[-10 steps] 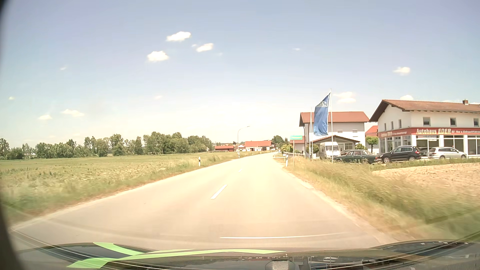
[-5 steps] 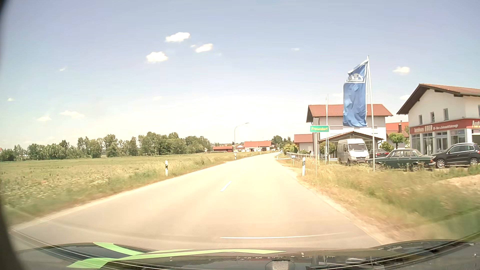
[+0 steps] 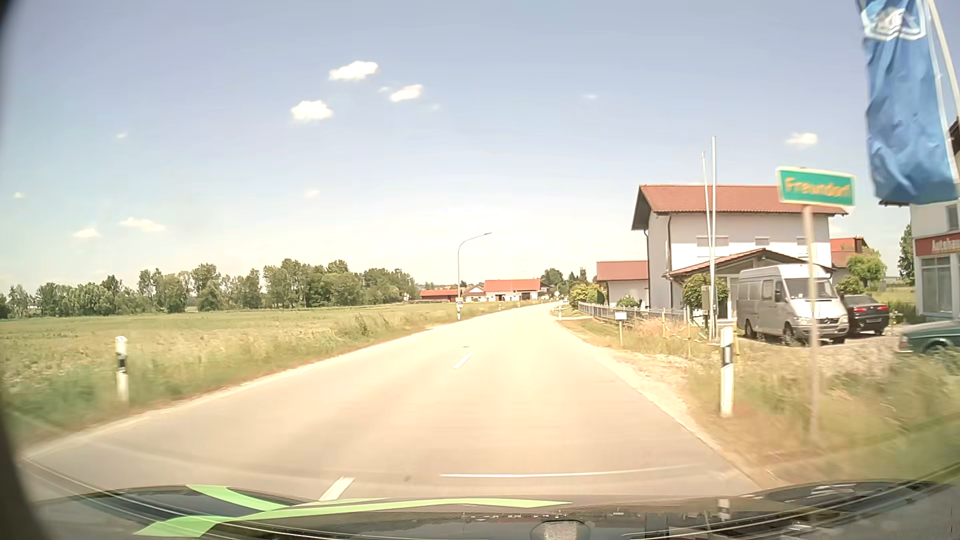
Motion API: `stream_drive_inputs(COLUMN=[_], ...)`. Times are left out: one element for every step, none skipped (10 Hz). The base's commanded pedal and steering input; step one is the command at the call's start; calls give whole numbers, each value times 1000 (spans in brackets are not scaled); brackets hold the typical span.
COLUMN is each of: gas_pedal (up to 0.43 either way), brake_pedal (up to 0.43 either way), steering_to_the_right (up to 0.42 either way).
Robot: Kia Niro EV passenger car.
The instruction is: Follow the waypoints while adhering to traffic rules and regulations
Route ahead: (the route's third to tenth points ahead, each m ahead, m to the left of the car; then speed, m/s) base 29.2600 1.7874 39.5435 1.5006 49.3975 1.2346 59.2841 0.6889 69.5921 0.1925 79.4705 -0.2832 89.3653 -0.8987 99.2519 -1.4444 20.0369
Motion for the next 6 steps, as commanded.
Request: stream_drive_inputs(gas_pedal=[197,197,197,197,197,197], brake_pedal=[0,0,0,0,0,0], steering_to_the_right=[2,2,1,2,2,2])
